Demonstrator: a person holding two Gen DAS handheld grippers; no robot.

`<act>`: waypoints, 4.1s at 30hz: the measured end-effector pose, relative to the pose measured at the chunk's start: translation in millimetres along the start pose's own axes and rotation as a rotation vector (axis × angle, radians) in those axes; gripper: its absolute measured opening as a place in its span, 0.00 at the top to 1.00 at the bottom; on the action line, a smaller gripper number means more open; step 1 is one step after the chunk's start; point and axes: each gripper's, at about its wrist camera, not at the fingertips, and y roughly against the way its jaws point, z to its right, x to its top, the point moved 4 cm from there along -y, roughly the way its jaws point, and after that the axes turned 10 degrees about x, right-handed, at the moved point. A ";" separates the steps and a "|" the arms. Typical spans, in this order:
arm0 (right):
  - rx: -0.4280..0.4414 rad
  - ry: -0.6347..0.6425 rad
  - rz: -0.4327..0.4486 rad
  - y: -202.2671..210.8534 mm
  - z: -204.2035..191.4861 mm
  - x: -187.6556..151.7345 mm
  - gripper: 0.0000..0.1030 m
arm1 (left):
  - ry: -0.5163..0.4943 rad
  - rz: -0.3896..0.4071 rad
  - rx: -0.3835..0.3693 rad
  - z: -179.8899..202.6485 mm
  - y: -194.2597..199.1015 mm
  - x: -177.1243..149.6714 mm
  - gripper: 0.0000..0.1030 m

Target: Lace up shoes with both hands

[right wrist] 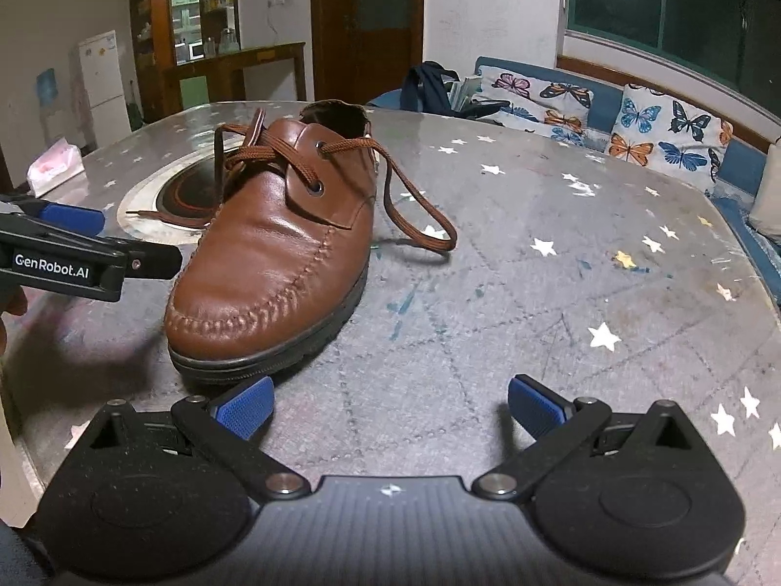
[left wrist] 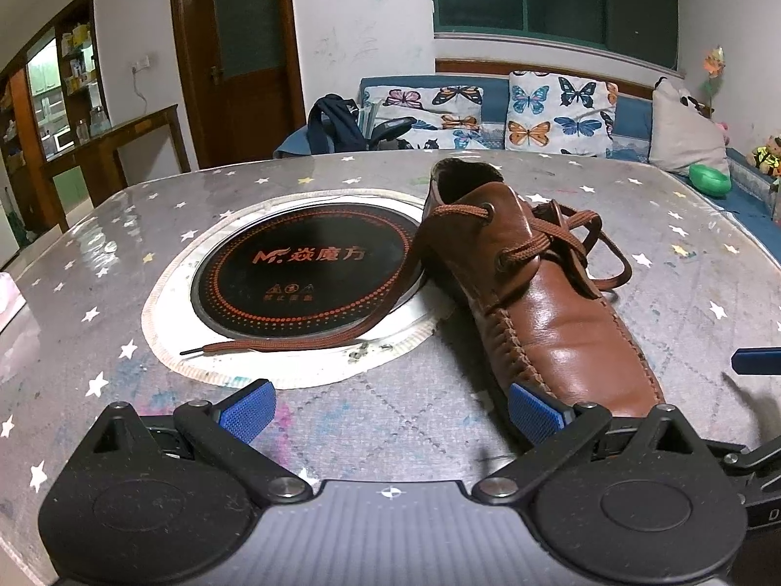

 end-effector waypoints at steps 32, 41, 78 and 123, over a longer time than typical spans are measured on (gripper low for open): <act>-0.095 -0.047 -0.004 -0.8 51.5 2.8 0.00 | 0.010 -0.070 0.012 -15.8 -44.8 1.1 0.00; -0.153 -0.107 0.012 2.2 82.0 4.6 0.00 | 0.052 -0.102 -0.014 -28.6 -69.4 5.3 0.00; -0.317 -0.269 0.088 -4.7 181.6 11.6 0.00 | -0.007 -0.036 -0.085 -49.7 -147.5 51.8 0.00; -0.322 -0.288 0.092 -18.3 198.5 24.4 0.00 | 0.012 -0.034 -0.063 -54.4 -154.9 55.8 0.00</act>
